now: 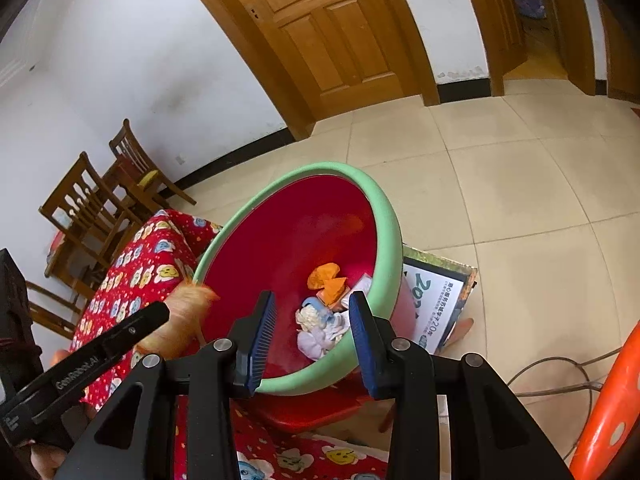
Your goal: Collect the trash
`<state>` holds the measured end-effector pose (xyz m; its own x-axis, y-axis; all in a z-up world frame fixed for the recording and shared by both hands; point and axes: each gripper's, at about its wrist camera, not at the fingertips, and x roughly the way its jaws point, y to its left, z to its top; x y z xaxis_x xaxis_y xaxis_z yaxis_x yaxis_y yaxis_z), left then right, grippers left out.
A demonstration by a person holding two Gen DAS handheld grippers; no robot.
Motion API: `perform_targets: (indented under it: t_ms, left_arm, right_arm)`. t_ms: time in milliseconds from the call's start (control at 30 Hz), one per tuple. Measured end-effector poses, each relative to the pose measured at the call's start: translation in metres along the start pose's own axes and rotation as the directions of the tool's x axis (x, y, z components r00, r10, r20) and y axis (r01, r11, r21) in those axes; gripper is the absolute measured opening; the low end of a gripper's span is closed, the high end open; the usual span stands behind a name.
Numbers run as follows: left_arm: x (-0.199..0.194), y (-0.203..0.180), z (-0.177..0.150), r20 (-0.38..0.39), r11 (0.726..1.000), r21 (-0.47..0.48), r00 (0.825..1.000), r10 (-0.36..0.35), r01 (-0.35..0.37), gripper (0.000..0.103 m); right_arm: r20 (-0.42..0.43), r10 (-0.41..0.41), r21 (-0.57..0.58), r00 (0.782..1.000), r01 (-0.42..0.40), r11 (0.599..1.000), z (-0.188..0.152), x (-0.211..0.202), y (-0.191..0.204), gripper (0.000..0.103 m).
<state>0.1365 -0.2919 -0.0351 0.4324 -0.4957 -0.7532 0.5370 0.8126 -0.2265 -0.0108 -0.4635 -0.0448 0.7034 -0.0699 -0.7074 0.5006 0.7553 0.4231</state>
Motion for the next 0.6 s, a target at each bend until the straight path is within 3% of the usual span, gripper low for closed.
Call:
perform_targets:
  t_ms: [100,333,600]
  left_arm:
    - [-0.003,-0.001,0.002,0.017,1.000,0.002,1.000,-0.002,0.002,0.065]
    - [-0.014,0.004,-0.001,0.023,1.000,-0.013,1.000,0.015,-0.014,0.065]
    - [-0.038,0.027,-0.013,0.034,0.995,-0.055,0.995,0.089,-0.088,0.067]
  right_arm:
    - [-0.002,0.002,0.001,1.000,-0.002,1.000,0.000,0.001,-0.001,0.039]
    - [0.005,0.018,-0.011,1.000,-0.018,1.000,-0.001,-0.005,0.004,0.043]
    - [0.021,0.062,-0.063,0.998,-0.061,0.996,-0.005,-0.022,0.025,0.052]
